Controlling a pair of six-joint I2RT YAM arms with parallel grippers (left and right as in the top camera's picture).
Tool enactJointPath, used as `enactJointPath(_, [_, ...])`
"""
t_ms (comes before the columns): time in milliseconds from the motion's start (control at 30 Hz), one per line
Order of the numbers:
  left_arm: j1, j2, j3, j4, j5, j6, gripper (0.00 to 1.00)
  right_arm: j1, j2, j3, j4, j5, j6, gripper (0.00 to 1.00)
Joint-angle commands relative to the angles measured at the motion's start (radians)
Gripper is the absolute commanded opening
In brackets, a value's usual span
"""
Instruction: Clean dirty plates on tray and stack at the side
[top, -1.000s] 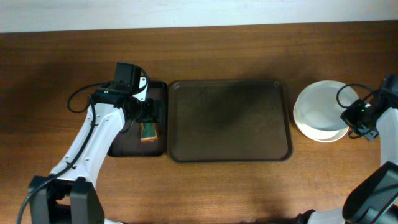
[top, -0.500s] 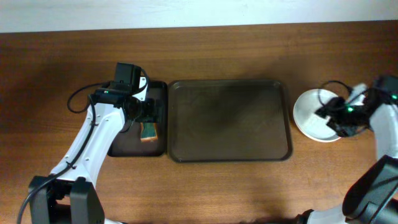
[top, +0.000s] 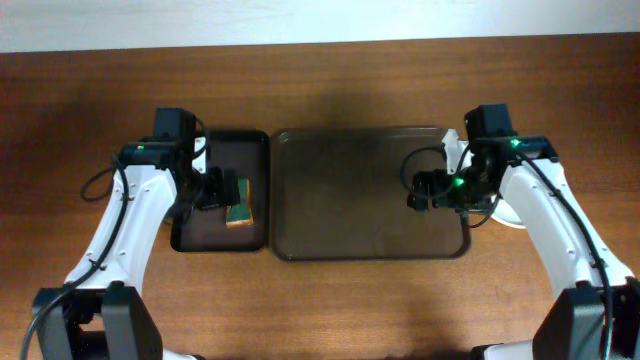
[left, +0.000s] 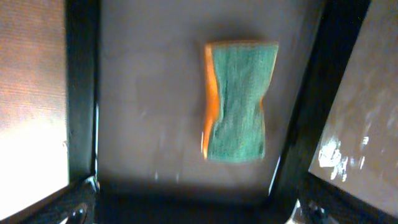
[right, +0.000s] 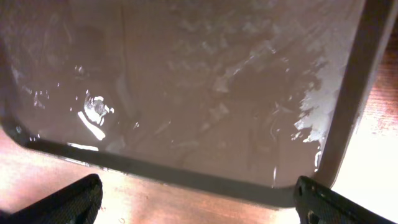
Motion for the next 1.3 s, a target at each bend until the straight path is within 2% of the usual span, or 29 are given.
enactJointPath(0, [-0.008, -0.042, 0.008, -0.048, 0.018, -0.006, 1.00, 0.038, -0.093, 0.005, -0.016, 0.042, -0.006, 0.99])
enactJointPath(167, [-0.021, -0.144, 0.000, -0.062, 0.018, -0.005, 1.00, 0.043, -0.269, -0.039, -0.007, 0.074, 0.015, 0.99])
enactJointPath(300, [-0.032, -0.299, -0.054, -0.042, 0.002, 0.021, 1.00, 0.043, -0.474, -0.103, 0.021, 0.130, 0.014, 0.99])
enactJointPath(500, [-0.060, -0.719, -0.259, 0.079, -0.017, 0.020, 1.00, 0.043, -0.813, -0.205, 0.029, 0.187, 0.015, 0.99])
enactJointPath(633, [-0.059, -0.903, -0.328, 0.092, -0.024, 0.020, 1.00, 0.043, -0.920, -0.207, -0.014, 0.187, 0.014, 0.99])
enactJointPath(800, [-0.059, -1.004, -0.329, 0.087, -0.024, 0.020, 1.00, 0.043, -0.937, -0.207, -0.014, 0.187, 0.014, 0.99])
enactJointPath(1267, [-0.059, -1.007, -0.329, 0.087, -0.024, 0.021, 1.00, 0.052, -0.956, -0.210, -0.016, 0.192, 0.009, 0.99])
